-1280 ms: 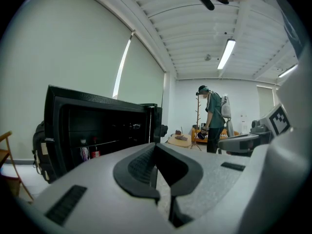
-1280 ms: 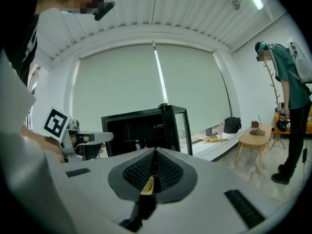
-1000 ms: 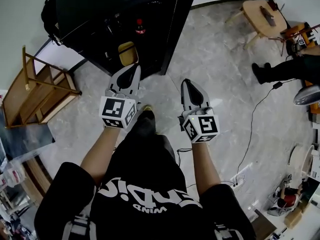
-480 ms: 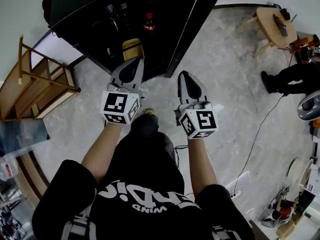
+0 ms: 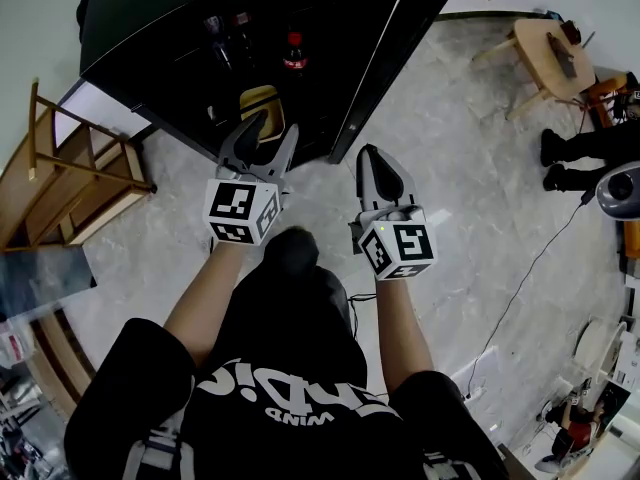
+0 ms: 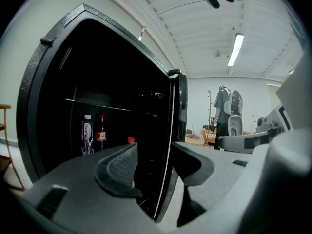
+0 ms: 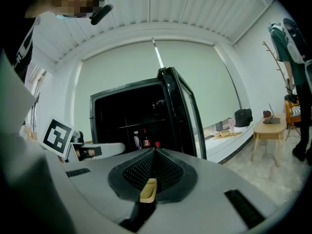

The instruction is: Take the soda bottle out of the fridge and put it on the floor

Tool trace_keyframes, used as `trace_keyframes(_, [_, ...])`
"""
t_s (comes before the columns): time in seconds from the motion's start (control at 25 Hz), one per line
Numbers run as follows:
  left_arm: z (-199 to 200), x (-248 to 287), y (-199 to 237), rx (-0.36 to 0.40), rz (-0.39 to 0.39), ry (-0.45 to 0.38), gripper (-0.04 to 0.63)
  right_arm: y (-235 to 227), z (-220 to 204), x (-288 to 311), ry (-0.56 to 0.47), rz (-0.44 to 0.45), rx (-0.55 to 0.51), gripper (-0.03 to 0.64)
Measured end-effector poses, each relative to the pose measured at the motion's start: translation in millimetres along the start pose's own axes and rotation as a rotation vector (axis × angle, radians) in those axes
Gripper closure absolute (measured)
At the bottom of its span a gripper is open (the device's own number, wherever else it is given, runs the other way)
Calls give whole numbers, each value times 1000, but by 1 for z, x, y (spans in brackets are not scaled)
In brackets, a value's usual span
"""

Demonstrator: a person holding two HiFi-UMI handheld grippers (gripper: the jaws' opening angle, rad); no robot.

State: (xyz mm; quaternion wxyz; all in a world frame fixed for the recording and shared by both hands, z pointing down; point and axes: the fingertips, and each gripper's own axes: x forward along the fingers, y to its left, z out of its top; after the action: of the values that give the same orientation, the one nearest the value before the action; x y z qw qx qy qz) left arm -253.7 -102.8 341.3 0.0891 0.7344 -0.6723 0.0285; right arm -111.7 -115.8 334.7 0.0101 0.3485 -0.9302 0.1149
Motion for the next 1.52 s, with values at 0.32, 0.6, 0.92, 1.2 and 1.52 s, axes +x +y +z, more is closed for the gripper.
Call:
trace_keyframes(0.32, [-12, 24, 20, -14, 56, -2, 193, -9, -2, 11, 12, -3, 8, 595])
trace_keyframes(0.6, [-39, 62, 46, -28, 99, 48, 193, -15, -6, 22, 23, -1, 16, 595])
trace_keyframes(0.92, [-64, 123, 73, -17, 135, 91, 189, -31, -16, 25, 35, -28, 38, 595])
trace_keyframes(1.2, [-83, 179, 92, -10, 140, 124, 189, -41, -33, 28, 68, -34, 56, 595])
trace_keyframes(1.52, [-99, 223, 112, -13, 136, 162, 190, -53, -47, 31, 95, -47, 66, 595])
